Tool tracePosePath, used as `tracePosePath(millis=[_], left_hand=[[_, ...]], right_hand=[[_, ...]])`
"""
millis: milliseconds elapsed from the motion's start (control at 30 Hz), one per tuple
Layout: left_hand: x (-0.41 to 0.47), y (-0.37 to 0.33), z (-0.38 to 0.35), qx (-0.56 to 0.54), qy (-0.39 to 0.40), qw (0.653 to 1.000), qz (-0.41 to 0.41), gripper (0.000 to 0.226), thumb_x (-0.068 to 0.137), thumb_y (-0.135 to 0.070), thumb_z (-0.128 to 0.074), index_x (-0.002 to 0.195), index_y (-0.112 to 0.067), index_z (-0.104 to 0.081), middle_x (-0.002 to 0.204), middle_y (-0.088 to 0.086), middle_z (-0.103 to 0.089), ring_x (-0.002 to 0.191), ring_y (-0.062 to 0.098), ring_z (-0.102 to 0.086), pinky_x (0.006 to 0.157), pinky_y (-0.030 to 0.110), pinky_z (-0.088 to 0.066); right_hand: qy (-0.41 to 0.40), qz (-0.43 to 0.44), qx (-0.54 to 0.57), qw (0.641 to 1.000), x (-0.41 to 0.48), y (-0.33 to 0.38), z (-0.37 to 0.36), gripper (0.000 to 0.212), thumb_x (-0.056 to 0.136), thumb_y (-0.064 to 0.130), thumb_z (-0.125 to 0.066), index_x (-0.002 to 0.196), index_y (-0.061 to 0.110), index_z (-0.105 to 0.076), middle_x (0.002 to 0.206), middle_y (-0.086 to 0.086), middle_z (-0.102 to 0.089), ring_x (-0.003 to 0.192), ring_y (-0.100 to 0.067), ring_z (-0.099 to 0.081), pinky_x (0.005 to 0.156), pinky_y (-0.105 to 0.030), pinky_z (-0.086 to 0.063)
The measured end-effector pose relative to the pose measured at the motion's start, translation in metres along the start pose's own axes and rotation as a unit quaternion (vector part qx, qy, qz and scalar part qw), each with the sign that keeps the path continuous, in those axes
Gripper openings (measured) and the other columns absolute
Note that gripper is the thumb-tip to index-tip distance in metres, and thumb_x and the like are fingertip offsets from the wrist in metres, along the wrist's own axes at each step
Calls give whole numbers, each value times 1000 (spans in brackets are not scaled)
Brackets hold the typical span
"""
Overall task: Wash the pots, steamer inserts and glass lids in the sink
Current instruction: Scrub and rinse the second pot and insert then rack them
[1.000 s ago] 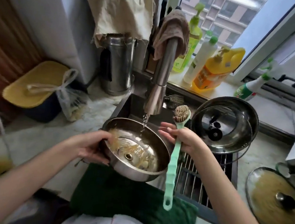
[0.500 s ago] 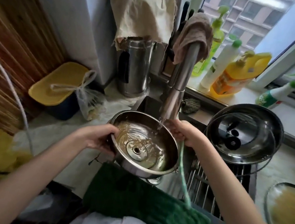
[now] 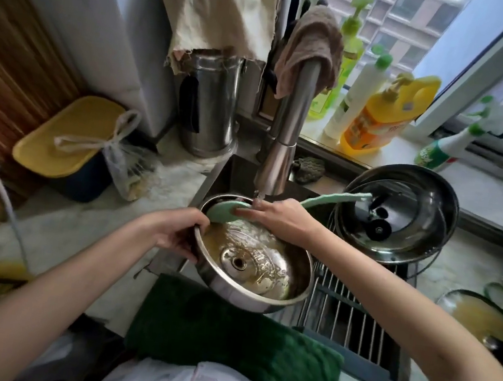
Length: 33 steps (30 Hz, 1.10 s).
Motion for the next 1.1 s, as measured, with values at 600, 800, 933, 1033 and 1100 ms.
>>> tracePosePath(millis=[600,800,933,1033,1100], left_hand=[[2,-28,23,40,-48,998,-32,22,85,5,-36,71,-5,-49,62,10,-50,50,17,-53,39,20,-49],[2,-26,24,78,-65,994,-29,16,86,5,-39,84,-7,-50,67,11,-55,57,19,-57,43,25,-53],[-2,-39,12,106,-69,987,-95,39,86,8,-40,115,-17,-38,74,13,-57,45,17,-60,38,27,-50],[2,-43,23,52,-100,989,-93,53,85,12,-36,135,-8,-33,71,15,-52,44,21,-59,34,29,-49],[5,-44,26,24,-117,988,-92,53,85,14,-34,137,2,-32,68,16,-50,38,22,-58,31,32,-48]], right_hand=[[134,-189,-10,973,2,-31,-5,47,85,27,-50,130,42,-54,108,-2,-68,99,-28,-64,63,-28,-40],[188,-222,-8,957,3,-25,-13,48,87,17,-50,131,37,-54,107,-2,-67,100,-25,-65,67,-30,-43],[112,-250,-16,962,3,-24,-14,50,88,18,-47,137,31,-45,104,-6,-66,94,-30,-65,64,-32,-40],[162,-298,24,940,-11,-13,-23,47,85,22,-50,131,32,-51,109,-4,-67,100,-28,-64,72,-31,-46],[212,-326,121,913,-20,-1,-34,43,83,22,-51,123,36,-60,117,-1,-65,106,-24,-62,82,-32,-49]])
Point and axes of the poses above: each hand's wrist, its own x-axis towards the middle knuckle, its own z-axis out of the back of the hand, y = z × x, the point moved 5 cm from there along x, towards the middle knuckle
